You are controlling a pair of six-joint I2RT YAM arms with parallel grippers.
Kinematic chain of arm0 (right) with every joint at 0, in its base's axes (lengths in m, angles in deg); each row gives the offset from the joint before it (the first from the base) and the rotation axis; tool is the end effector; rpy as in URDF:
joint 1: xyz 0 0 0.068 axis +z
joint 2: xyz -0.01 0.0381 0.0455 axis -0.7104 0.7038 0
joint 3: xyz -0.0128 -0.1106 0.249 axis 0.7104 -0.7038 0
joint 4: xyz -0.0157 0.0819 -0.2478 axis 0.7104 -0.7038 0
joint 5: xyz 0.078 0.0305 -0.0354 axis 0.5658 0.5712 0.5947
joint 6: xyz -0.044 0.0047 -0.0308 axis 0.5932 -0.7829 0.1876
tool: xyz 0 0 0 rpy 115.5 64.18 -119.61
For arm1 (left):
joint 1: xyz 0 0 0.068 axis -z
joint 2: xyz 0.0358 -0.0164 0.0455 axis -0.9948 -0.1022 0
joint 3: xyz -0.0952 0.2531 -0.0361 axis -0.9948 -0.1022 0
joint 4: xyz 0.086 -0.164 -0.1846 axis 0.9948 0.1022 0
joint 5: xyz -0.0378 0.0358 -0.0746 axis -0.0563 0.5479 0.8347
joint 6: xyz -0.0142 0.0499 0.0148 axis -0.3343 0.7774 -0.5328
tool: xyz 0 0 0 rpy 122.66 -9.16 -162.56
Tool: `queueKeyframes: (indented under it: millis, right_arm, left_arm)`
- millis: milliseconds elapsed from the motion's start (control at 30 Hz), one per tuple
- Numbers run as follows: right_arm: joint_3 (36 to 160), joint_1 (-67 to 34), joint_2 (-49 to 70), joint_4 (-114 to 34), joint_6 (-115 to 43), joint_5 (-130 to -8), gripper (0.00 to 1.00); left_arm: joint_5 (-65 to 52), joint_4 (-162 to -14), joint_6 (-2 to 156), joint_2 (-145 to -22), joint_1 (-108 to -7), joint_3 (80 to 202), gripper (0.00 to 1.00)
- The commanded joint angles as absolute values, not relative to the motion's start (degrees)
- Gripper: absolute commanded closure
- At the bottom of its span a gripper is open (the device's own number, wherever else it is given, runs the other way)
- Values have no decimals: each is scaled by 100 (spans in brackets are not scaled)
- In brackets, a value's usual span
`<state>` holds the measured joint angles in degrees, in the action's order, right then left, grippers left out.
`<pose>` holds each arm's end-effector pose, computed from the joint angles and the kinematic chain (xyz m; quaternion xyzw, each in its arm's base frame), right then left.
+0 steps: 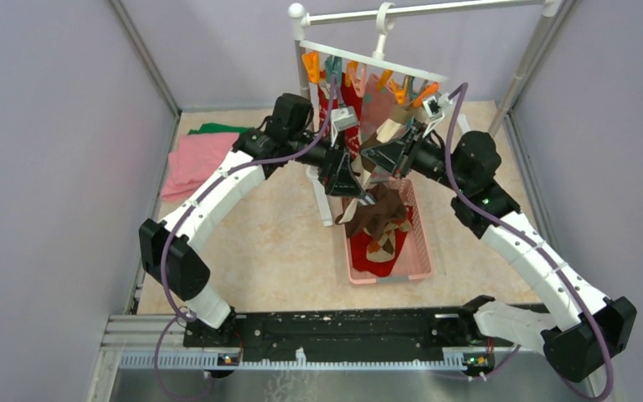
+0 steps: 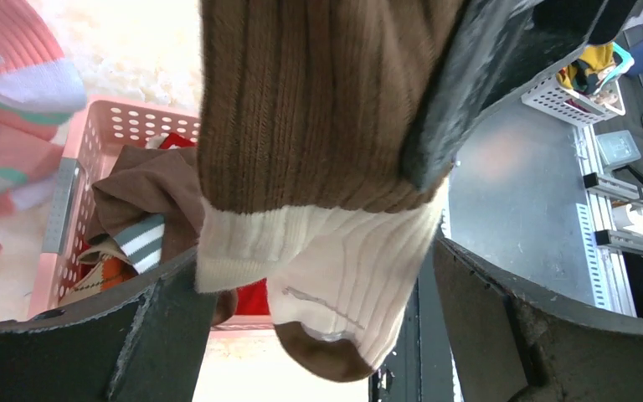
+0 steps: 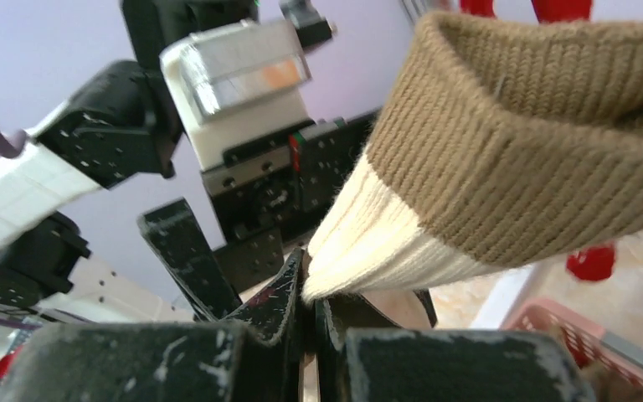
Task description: Remove the socks clipped to the hanger
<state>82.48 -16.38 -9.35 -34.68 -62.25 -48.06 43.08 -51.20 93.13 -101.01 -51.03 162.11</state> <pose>0.2058 0.1329 0.4066 -0.1547 0.6694 0.5081 0.5194 0.2818 -0.2198 0.3860 0.4631 0.6602 -0.5147 0.2911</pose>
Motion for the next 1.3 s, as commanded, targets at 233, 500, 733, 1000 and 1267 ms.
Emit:
queueKeyframes:
  millis: [233, 500, 733, 1000, 1267]
  right_arm:
    - [8455, -1451, -577, -1721, -7289, -4421, 99]
    - [8379, -1451, -608, -2140, -7210, -4778, 95]
    - [8390, -1469, -800, -2834, -7028, -5239, 53]
    - [7716, -2752, -1971, -3314, -7426, -5935, 32]
    - [8502, -3431, -1275, -3035, -7457, -5002, 22]
  left_arm:
    - [4566, -5615, 9241, -9920, -5081, 16503, 2]
    - [4514, -6239, 8635, -10066, -5082, 16482, 45]
    - [4206, -6296, 8633, -9999, -5085, 16294, 100]
    - [3774, -6062, 8811, -9884, -5091, 16119, 100]
    - [3904, -6076, 8811, -9866, -5084, 16079, 100]
